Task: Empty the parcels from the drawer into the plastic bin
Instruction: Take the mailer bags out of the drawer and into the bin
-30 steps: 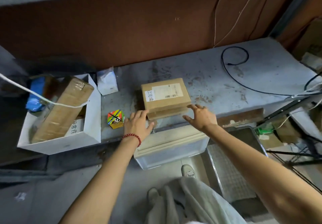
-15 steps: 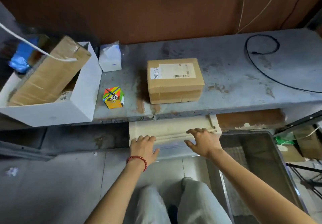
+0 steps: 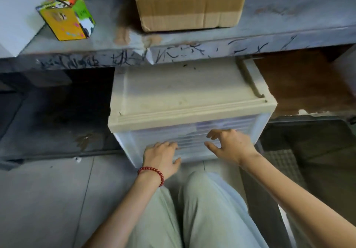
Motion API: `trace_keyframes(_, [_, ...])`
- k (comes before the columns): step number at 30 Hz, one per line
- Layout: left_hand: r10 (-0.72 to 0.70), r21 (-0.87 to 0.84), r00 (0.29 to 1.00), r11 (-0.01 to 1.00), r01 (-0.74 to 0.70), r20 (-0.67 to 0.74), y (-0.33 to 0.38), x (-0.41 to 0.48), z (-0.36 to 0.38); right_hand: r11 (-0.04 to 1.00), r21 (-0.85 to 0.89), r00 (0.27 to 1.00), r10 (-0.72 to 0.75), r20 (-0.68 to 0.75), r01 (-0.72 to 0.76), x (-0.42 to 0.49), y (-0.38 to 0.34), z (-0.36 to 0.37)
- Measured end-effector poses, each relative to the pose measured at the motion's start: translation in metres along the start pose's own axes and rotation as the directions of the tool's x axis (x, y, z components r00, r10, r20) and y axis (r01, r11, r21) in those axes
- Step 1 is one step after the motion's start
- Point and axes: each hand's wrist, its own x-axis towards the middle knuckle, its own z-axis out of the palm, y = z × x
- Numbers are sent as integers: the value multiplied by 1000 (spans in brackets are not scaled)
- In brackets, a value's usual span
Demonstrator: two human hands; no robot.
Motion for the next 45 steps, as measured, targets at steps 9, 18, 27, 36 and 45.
trace_keyframes(9, [-19,-39,998,999,17,-58,-2,-6,24,997,-50,996,55,69,-51,-3,-1,21])
trace_keyframes(18, [-62,34,994,998,59,87,16,4,75,996,-65,959,76,273,-60,-3,-5,71])
trace_keyframes(27, [-170,83,962,984,155,216,17,22,146,885,125,839,369,400,-449,-15,22,161])
trace_keyframes(36, [-326,-22,935,943,332,142,5,30,173,586,632,848,470,244,-507,-3,17,198])
trace_keyframes(45, [-411,-127,903,896,425,126,-8,17,172,-296,930,795,500,343,-215,1,1,204])
